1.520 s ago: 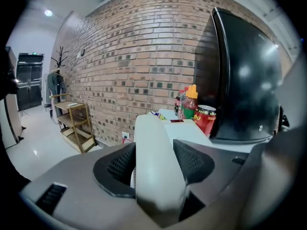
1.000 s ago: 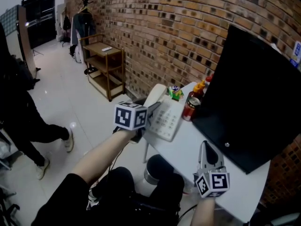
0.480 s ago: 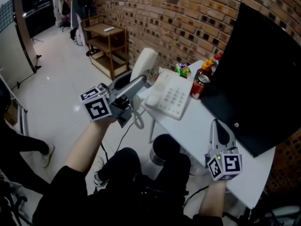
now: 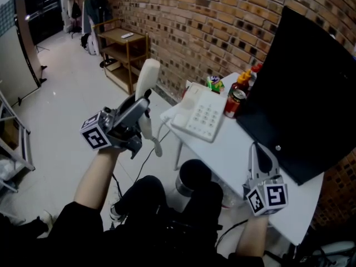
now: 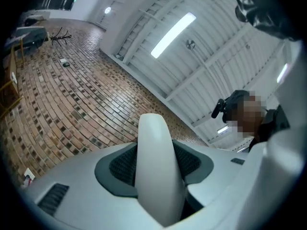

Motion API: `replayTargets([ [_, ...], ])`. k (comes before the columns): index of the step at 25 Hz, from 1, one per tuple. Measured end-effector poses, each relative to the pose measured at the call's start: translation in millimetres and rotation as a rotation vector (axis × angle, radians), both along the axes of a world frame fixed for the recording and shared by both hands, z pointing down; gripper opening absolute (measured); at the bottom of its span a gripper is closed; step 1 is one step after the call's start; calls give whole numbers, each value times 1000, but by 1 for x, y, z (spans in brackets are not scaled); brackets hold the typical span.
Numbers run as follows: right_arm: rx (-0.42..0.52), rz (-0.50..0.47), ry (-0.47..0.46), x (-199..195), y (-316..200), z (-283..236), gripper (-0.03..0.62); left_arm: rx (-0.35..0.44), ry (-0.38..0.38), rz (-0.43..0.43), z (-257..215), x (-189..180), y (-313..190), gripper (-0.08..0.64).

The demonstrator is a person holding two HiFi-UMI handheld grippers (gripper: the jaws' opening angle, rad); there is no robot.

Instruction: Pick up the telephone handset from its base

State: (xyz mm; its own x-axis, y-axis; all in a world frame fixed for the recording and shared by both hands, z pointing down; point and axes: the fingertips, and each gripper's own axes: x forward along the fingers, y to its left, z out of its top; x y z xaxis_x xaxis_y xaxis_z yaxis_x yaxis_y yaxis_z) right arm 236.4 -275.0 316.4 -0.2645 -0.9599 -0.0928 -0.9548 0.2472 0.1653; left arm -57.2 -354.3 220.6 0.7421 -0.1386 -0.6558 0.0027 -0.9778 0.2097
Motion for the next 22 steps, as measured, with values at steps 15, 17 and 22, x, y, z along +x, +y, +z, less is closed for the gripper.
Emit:
replayTargets([
  [15, 50, 9, -48, 7, 25, -4, 8, 52, 30, 48, 14, -11, 37, 222],
  [17, 52, 9, -61, 8, 25, -4, 8, 47, 44, 63, 13, -12, 38, 222],
  [22, 63, 28, -21, 4, 23, -4, 8, 38, 59, 72, 11, -13, 35, 222],
])
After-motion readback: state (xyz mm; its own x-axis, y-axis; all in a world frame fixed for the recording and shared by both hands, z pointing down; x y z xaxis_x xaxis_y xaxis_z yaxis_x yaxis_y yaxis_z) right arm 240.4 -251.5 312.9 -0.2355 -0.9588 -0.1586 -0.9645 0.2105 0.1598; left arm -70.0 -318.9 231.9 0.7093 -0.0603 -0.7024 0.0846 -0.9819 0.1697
